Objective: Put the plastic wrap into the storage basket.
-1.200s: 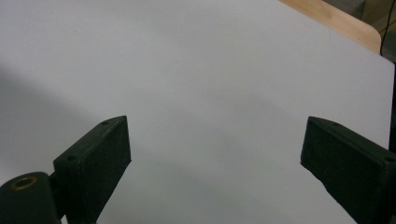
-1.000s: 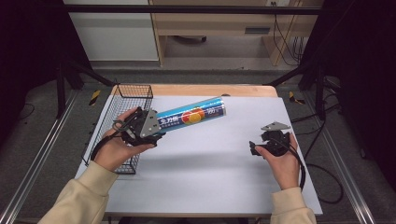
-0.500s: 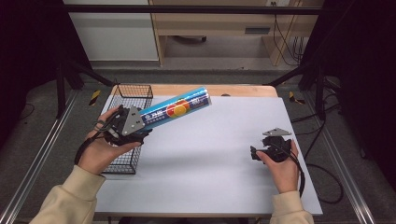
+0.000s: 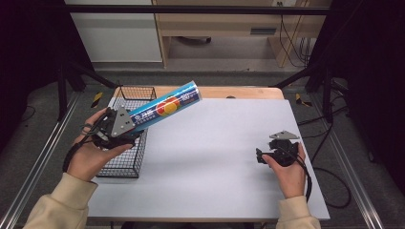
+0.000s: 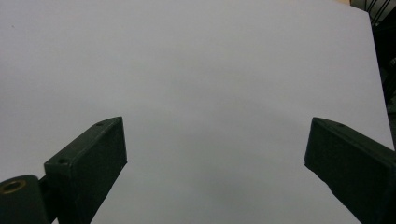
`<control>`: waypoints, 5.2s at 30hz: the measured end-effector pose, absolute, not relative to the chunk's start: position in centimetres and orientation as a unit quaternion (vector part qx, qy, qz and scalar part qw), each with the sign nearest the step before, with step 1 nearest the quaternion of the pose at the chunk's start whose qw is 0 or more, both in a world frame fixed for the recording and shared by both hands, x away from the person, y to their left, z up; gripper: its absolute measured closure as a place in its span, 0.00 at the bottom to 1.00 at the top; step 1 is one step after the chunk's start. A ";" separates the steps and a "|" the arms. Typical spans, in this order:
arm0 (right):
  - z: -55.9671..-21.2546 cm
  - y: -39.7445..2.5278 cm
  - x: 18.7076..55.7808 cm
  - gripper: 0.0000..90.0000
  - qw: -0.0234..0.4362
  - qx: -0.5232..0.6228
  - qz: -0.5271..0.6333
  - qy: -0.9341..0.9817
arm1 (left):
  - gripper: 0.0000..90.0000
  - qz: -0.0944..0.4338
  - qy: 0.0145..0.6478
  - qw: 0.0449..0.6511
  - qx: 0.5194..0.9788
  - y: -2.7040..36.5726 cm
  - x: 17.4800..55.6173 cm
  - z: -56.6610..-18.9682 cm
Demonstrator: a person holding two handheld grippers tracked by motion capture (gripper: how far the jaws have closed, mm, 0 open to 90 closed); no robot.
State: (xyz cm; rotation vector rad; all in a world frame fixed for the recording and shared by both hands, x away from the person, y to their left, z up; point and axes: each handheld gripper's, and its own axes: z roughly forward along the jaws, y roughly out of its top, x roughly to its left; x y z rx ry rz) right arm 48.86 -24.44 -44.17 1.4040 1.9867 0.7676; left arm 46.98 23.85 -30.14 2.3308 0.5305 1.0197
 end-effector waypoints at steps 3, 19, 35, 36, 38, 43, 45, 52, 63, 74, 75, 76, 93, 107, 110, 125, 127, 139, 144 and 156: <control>-44.2 -24.3 48.8 0.06 0.294 0.524 0.288 0.746 | 0.32 0.380 0.205 0.267 0.862 24.7 47.0 -30.2; -44.6 -23.4 48.8 0.06 0.293 0.525 0.277 0.750 | 0.33 0.382 0.235 0.263 0.854 27.2 45.7 -31.0; -44.9 -23.5 48.8 0.08 0.282 0.523 0.279 0.754 | 0.33 0.385 0.305 0.241 0.837 27.6 44.5 -31.1; -44.9 -23.5 48.8 0.08 0.282 0.523 0.279 0.754 | 0.33 0.385 0.305 0.241 0.837 27.6 44.5 -31.1; -44.8 -23.6 48.7 0.08 0.282 0.524 0.284 0.752 | 0.33 0.384 0.314 0.246 0.833 27.7 44.6 -31.2; -44.7 -23.8 48.7 0.08 0.283 0.526 0.286 0.749 | 0.33 0.378 0.328 0.233 0.834 28.0 44.5 -31.2; -44.7 -23.7 48.6 0.08 0.283 0.525 0.289 0.749 | 0.33 0.379 0.332 0.229 0.833 28.0 44.5 -31.3; -44.6 -23.6 48.6 0.08 0.285 0.522 0.288 0.751 | 0.33 0.371 0.356 0.221 0.829 28.3 44.4 -31.8; -44.5 -23.6 48.5 0.08 0.283 0.523 0.292 0.749 | 0.34 0.365 0.381 0.199 0.826 28.6 44.4 -32.2; -44.5 -23.7 48.6 0.08 0.278 0.522 0.298 0.749 | 0.34 0.345 0.404 0.165 0.831 28.6 45.6 -33.0; -44.6 -23.7 48.5 0.08 0.277 0.524 0.300 0.747 | 0.34 0.345 0.404 0.159 0.832 28.5 45.7 -33.0; -44.6 -23.7 48.5 0.08 0.276 0.525 0.301 0.747 | 0.34 0.343 0.406 0.151 0.833 28.5 45.9 -33.2; -44.8 -24.0 48.6 0.08 0.271 0.529 0.302 0.745 | 0.34 0.320 0.431 0.126 0.834 28.8 46.6 -34.2; -44.8 -24.3 48.5 0.08 0.269 0.531 0.307 0.743 | 0.35 0.302 0.442 0.100 0.839 28.5 46.7 -34.9; -44.8 -24.3 48.5 0.08 0.269 0.530 0.307 0.743 | 0.35 0.299 0.446 0.093 0.839 28.6 46.9 -35.0; -44.8 -24.4 48.5 0.08 0.266 0.531 0.308 0.744 | 0.35 0.278 0.455 0.077 0.842 28.0 47.3 -35.7; -44.8 -24.4 48.5 0.08 0.266 0.531 0.308 0.743 | 0.35 0.280 0.463 0.079 0.837 28.0 47.4 -35.8; -44.9 -24.3 48.6 0.08 0.265 0.528 0.306 0.746 | 0.35 0.251 0.492 0.087 0.829 28.4 48.1 -36.0; -44.9 -24.1 48.6 0.08 0.265 0.524 0.304 0.750 | 0.35 0.244 0.498 0.090 0.827 28.5 48.3 -36.0; -44.9 -24.0 48.5 0.08 0.264 0.519 0.310 0.752 | 0.35 0.219 0.514 0.082 0.825 28.8 49.1 -36.3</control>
